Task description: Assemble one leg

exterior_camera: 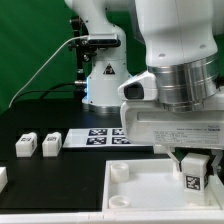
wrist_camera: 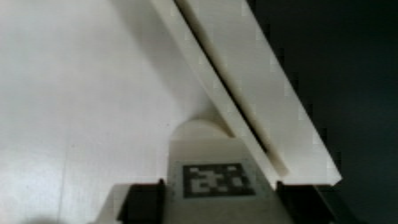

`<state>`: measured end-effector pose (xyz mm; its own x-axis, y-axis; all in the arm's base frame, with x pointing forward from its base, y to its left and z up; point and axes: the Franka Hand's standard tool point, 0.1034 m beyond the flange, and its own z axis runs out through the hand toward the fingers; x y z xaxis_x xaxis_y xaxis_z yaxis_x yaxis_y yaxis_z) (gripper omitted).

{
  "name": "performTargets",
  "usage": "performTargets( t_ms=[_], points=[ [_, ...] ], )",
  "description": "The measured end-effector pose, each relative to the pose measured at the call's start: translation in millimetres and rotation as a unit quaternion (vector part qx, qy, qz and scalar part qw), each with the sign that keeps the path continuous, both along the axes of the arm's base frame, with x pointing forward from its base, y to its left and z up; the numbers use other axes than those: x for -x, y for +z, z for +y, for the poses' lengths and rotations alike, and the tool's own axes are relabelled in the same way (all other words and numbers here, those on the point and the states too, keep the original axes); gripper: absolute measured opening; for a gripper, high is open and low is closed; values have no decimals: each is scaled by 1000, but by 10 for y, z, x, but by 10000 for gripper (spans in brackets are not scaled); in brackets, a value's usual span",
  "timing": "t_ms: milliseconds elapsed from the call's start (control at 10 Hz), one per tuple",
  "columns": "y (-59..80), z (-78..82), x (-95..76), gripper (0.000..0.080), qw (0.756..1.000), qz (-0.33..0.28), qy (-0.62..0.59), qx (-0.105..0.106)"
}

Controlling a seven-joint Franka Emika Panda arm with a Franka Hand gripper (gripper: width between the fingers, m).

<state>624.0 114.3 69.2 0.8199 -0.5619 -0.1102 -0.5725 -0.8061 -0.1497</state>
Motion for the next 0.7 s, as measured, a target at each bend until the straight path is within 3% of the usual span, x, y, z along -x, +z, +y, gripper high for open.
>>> performTargets(
  t_ms=[300, 500, 700],
  points=[
    [-24, 70, 13, 297, 998, -11, -58, 3],
    [-26, 33, 13, 297, 992, -11, -121, -26],
    [-23, 38, 16, 298, 989, -1, -144, -32]
  ],
)
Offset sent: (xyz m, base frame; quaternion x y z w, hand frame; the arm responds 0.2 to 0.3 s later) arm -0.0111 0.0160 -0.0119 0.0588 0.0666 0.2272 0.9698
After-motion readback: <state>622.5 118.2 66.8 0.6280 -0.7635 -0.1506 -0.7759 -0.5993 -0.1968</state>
